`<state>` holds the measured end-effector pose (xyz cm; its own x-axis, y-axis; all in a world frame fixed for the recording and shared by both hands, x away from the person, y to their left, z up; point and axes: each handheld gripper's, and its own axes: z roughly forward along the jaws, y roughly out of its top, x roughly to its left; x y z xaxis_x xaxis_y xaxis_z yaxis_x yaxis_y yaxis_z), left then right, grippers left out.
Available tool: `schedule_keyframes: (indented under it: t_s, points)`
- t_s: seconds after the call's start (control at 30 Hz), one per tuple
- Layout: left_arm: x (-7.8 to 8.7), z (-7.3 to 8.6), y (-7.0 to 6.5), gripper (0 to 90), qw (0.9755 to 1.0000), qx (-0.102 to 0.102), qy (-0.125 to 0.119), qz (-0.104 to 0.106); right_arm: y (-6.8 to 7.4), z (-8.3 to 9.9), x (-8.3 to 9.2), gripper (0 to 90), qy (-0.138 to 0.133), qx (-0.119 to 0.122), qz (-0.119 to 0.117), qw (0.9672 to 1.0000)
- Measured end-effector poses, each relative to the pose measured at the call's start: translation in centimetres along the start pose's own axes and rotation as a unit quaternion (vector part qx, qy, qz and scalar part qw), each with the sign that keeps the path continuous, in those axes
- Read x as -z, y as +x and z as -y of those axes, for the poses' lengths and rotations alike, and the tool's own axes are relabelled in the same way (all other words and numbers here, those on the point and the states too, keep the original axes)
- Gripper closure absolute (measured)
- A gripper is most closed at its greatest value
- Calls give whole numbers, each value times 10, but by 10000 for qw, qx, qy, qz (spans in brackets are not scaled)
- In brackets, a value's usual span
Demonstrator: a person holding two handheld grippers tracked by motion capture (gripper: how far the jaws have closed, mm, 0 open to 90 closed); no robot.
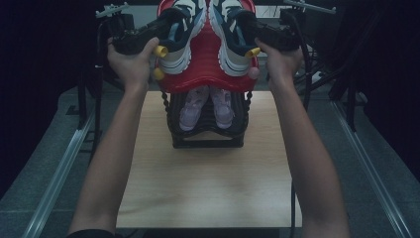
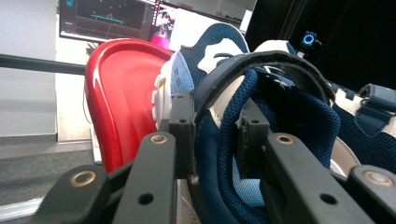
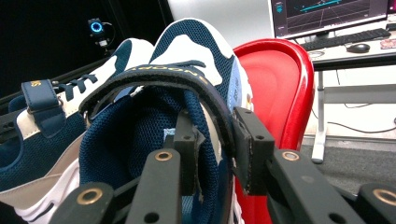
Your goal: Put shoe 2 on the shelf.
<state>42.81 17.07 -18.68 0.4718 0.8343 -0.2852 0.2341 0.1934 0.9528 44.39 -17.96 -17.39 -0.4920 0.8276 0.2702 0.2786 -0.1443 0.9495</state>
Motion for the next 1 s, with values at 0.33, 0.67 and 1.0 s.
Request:
schedule_keyframes:
  t_s: [0.33,0.67,1.0]
  points:
    - [-13,9,2,729,9998,-69,136,-130,-1,2,-9,724,127,170,240,9995]
    - [-18,22,8,697,9997,-16,181,-145,8,4,-24,676,381,626,305,9968]
    - [-12,20,9,566,9999,16,121,28,12,4,-26,472,451,722,-103,9963]
